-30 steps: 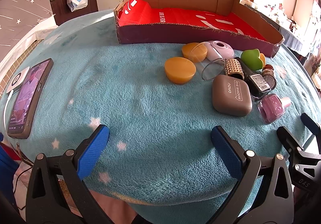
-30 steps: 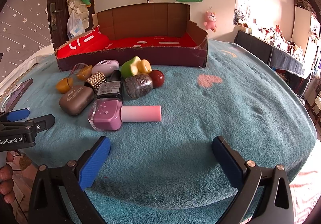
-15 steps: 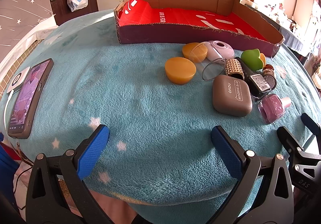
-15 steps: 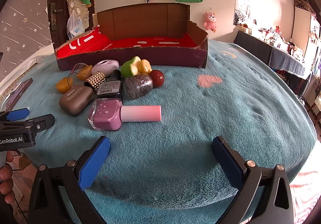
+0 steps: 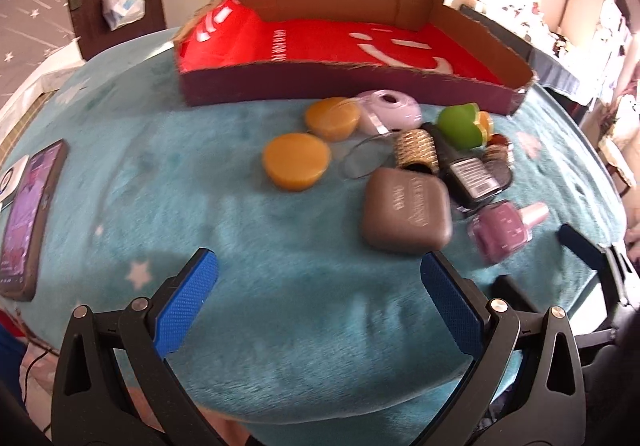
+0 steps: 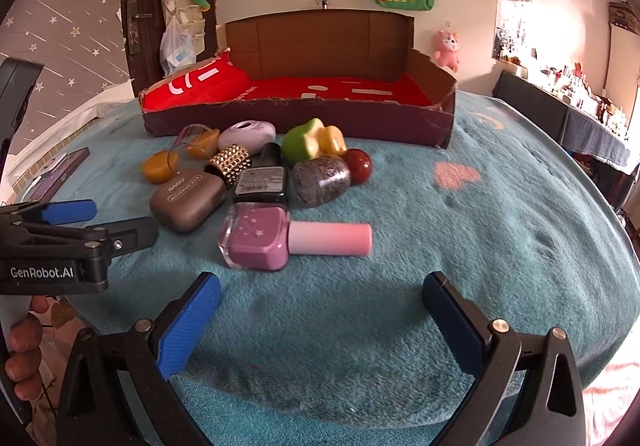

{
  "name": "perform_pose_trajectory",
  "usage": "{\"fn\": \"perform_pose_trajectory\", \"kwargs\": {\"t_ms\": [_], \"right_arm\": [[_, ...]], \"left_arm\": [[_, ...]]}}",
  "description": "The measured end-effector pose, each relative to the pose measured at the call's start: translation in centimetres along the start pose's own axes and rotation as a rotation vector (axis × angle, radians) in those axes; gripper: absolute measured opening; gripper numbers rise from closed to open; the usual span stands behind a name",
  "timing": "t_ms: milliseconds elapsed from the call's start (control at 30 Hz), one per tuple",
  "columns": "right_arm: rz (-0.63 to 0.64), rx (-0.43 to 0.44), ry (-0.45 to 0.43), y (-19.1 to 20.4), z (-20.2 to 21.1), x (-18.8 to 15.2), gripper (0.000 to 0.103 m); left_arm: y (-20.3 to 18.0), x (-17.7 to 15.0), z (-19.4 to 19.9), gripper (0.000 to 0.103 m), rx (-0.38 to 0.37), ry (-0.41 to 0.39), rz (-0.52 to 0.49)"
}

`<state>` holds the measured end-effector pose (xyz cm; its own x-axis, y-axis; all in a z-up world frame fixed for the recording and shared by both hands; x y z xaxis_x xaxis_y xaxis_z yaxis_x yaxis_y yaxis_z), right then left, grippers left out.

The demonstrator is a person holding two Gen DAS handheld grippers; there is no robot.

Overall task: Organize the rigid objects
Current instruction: 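Grasp the pink nail polish bottle with the right tool while the left tool grasps the grey eye shadow compact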

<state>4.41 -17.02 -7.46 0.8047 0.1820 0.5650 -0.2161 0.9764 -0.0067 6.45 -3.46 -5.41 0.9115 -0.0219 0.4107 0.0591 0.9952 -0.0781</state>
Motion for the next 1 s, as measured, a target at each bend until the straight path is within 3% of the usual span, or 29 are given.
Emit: {"fn": "perform_pose_trajectory", "kwargs": {"t_ms": [100,267,467,567,733,1000], "right_arm": [[0.028,-0.026,-0.047,0.2,-0.2,0.8,0.103],[0.012,0.035,-0.05,1.0,-0.5,1.3,0.102],[0.006,0.052,-0.068,1.4,-0.7,2.1,0.093],[0.006,0.045,-0.072,1.2,-0.8,2.5,0.085],[0.037,0.042,-0.078,1.4,-0.8,2.6,0.081],[0.032,0.028,-0.065,0.6,-0.9,2.1,0.081]], "left_arm": [[-0.9,0.6,0.1,0.103,-0.03,-0.006,-0.015],[-1.7,1.6,-0.5,0.103,-0.031,-0.007,-0.028],[-2.2,1.8,-1.0,0.094,-0.048,-0.004,-0.04],[-2.7,1.8,-1.1,0.085,-0.047,-0.006,-0.064],[-3.1,1.7,-0.8,0.067,-0.058,-0.012,-0.089],[-3.4,1.4,-1.3,0.066,0.013,-0.025,-0.127]]}}
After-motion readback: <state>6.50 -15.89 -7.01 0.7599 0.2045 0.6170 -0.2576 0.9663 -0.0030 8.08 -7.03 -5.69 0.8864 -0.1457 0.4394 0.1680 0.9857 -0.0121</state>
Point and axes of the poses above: each gripper's, at about its wrist camera, not at the fingertips, and z roughly against the way its jaws point, y to its left, x to its top, the point moved 8 cm from there along -z, roughly the way its jaws point, and after that the axes turned 14 degrees about y, right-handed, at the moved point
